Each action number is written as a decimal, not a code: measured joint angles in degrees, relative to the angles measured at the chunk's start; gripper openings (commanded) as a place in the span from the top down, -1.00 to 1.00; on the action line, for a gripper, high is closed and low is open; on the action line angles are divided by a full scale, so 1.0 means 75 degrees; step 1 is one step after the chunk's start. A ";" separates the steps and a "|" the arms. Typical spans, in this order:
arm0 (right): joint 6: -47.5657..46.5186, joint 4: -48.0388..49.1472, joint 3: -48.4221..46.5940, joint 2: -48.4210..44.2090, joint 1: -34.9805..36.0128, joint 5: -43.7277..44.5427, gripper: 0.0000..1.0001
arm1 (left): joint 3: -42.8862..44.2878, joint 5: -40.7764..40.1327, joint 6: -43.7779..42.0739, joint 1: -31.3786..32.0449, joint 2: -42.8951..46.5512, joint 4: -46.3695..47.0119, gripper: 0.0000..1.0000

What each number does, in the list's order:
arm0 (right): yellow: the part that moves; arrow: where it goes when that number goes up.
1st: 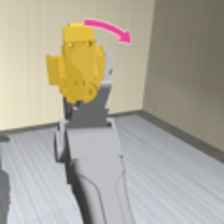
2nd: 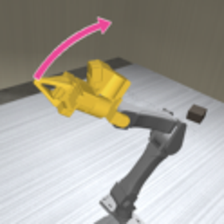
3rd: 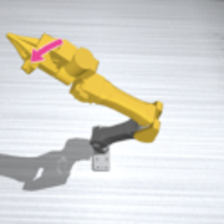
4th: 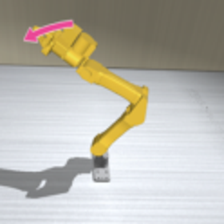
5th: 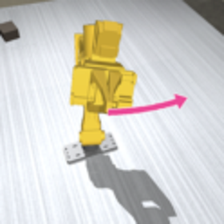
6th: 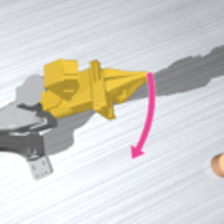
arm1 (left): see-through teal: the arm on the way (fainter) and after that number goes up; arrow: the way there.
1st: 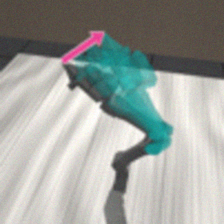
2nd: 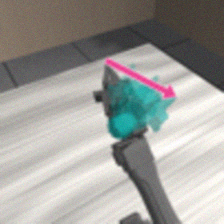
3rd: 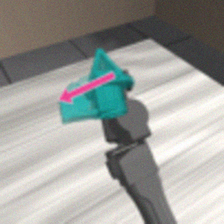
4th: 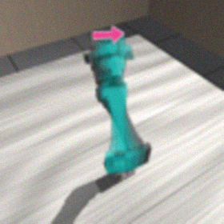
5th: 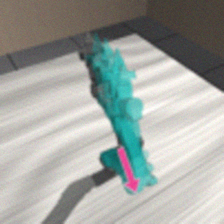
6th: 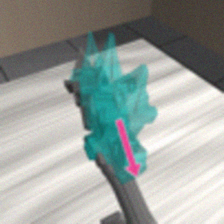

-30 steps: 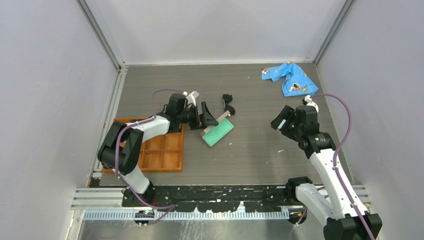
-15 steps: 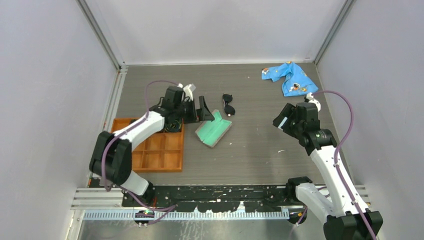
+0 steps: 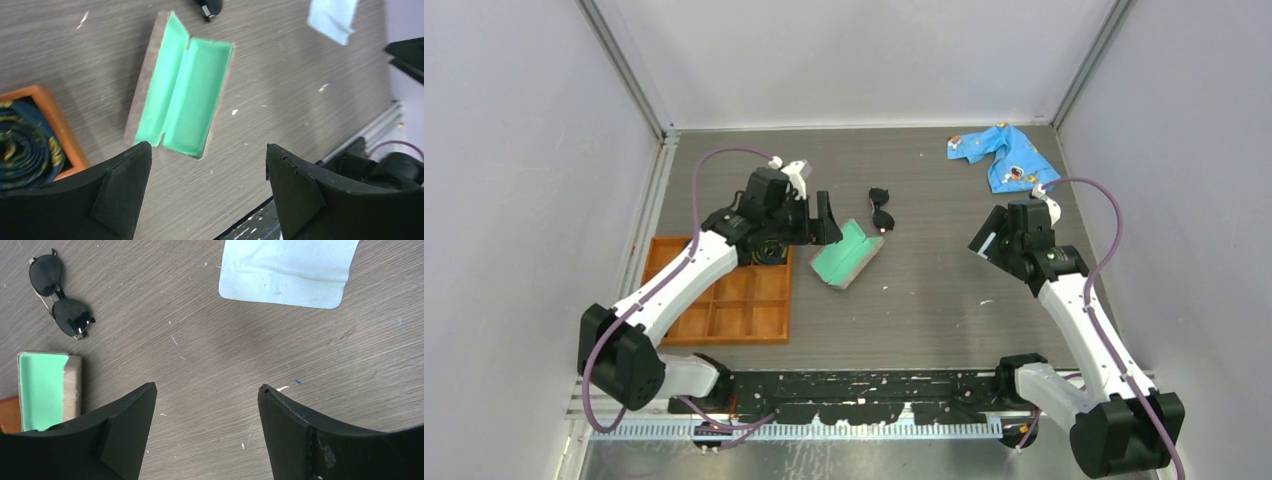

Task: Organize the sunglasses
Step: Place the sunglasses case at the center of the board, then adjust the sunglasses case at the center of the board.

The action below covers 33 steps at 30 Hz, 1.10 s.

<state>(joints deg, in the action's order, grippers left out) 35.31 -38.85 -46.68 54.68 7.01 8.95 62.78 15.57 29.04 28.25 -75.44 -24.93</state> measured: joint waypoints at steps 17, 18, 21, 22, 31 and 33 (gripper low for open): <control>0.0262 0.0178 -0.0055 0.0271 0.0000 -0.0297 -0.60 | 0.1346 -0.1445 -0.0950 0.0283 -0.2057 -0.1300 -0.75; 0.0268 0.0204 -0.0044 0.0251 0.0000 -0.0338 -0.59 | 0.1626 -0.1422 -0.1064 0.0271 -0.2346 -0.1349 -0.75; 0.0280 0.0221 -0.0017 0.0137 0.0000 -0.0440 -0.59 | 0.2445 -0.1102 -0.1419 0.0169 -0.3325 -0.1486 -0.76; 0.0280 0.0227 -0.0009 0.0093 0.0000 -0.0478 -0.59 | 0.2623 -0.0976 -0.1545 0.0122 -0.3605 -0.1515 -0.76; 0.0251 0.0227 0.0012 -0.0495 0.0000 -0.0691 -0.59 | 0.3273 0.0536 -0.2197 -0.0408 -0.5024 -0.2375 -0.24; 0.0245 0.0227 0.0012 -0.0501 0.0000 -0.0720 -0.59 | 0.3273 0.0799 -0.2215 -0.0484 -0.5144 -0.2489 0.04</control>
<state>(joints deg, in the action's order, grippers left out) 37.15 -37.15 -46.59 50.92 7.01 3.55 87.33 21.56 12.43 24.62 -114.02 -43.59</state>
